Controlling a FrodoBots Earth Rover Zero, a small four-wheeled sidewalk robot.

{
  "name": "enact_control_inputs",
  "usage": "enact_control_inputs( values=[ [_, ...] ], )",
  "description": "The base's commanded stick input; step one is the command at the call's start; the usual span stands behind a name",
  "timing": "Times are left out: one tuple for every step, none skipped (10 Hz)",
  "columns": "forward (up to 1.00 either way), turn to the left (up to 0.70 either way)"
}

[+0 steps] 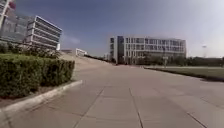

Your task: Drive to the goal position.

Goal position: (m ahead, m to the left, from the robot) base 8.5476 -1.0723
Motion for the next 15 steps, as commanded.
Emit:
enact_control_inputs(
  values=[
    [0.7,0.0],
    [0.7,0.0],
    [0.7,0.0],
    [0.7,0.0],
    [0.7,0.0],
    [0.7,0.0],
    [0.7,0.0],
    [0.7,0.0],
    [0.7,0.0],
    [0.7,0.0],
    [0.7,0.0],
    [0.7,0.0],
    [0.7,0.0],
    [0.7,0.0],
    [0.7,0.0]
  ],
)
